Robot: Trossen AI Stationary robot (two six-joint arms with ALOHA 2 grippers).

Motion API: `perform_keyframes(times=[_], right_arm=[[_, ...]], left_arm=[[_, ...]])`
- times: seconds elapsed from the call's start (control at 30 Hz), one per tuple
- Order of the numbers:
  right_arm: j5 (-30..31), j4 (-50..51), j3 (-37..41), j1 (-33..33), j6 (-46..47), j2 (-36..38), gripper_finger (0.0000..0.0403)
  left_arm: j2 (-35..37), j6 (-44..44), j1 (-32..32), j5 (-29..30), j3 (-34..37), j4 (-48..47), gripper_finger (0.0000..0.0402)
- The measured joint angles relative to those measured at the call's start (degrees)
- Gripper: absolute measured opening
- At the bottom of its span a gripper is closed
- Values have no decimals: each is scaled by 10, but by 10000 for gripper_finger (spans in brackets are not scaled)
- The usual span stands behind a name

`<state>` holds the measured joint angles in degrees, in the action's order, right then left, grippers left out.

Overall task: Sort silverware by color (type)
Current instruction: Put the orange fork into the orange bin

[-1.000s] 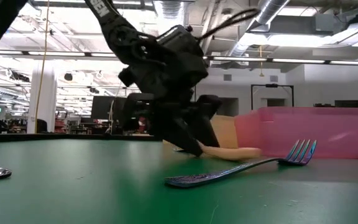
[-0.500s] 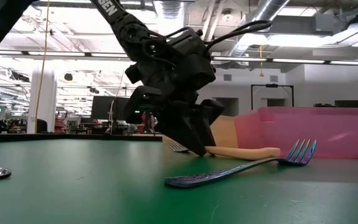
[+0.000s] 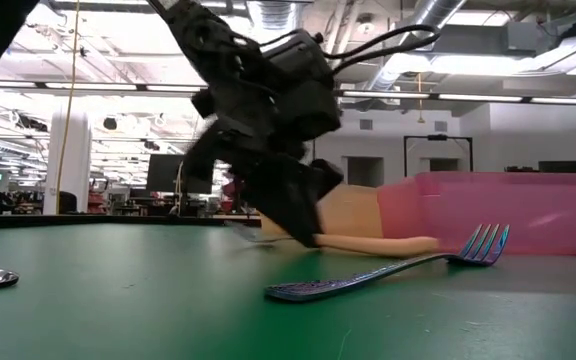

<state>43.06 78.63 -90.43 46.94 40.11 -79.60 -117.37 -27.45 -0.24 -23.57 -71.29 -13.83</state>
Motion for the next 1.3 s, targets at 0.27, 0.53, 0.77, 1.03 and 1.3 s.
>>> perform_keyframes(times=[0.27,0.53,0.77,1.03,1.3], right_arm=[[45,4,0,38,30,9,72],[99,42,0,89,89,8,72],[217,113,0,126,207,8,72],[346,114,123,124,295,40,72],[404,16,310,68,438,118,72]], left_arm=[[96,6,-10,36,25,-121,18],[271,93,-28,77,171,-88,18],[465,198,-54,168,345,120,18],[583,241,-69,189,480,424,18],[576,251,-69,193,506,561,18]])
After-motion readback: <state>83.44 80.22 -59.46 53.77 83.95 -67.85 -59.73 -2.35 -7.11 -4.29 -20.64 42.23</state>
